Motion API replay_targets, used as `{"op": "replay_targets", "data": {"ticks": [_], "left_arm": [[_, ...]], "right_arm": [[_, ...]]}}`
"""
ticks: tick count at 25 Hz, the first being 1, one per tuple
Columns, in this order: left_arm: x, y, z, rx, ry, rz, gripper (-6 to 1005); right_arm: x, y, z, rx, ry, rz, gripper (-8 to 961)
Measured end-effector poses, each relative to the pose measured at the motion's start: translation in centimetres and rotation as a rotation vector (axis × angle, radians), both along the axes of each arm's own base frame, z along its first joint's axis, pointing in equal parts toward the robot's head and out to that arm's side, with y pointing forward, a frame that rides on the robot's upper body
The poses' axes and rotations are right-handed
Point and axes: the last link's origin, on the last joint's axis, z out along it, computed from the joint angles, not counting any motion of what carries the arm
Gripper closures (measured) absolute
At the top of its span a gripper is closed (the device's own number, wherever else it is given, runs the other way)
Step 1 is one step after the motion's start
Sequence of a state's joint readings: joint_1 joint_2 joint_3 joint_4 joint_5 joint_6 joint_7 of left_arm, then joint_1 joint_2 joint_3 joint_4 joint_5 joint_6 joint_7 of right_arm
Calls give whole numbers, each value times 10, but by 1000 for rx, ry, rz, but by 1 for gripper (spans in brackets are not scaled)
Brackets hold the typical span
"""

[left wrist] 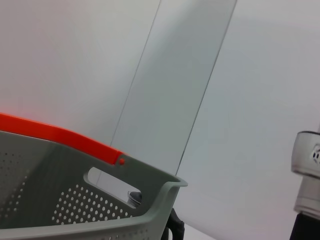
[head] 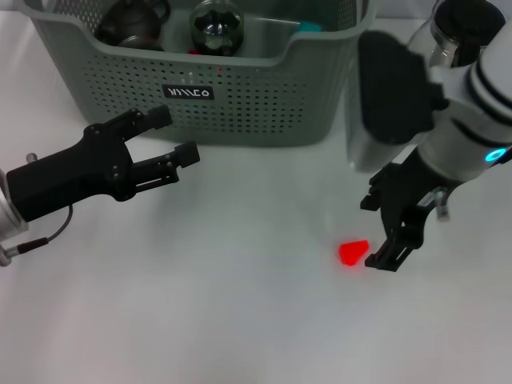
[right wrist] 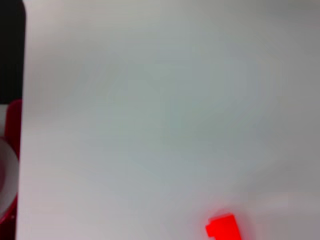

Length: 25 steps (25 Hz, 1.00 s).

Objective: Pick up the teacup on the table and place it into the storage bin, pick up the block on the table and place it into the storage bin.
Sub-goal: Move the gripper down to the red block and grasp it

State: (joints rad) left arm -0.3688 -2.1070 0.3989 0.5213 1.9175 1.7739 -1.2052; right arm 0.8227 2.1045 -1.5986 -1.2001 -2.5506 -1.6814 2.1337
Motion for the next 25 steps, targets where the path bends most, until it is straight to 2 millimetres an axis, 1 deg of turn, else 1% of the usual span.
{"op": "replay_targets", "data": {"ticks": [6, 12, 17, 25], "left_arm": [[1, 1, 0, -2, -1, -4, 113], [2, 3, 0, -1, -1, -6, 114], [2, 2, 0, -1, -1, -5, 114], [1, 1, -1, -2, -2, 0, 113]], "right_arm": [[8, -5, -20, -25, -42, 36, 122], [13, -6, -27, -21, -40, 20, 155], [18, -6, -36, -14, -32, 30, 344], [17, -5, -41, 1, -18, 50, 348]]}}
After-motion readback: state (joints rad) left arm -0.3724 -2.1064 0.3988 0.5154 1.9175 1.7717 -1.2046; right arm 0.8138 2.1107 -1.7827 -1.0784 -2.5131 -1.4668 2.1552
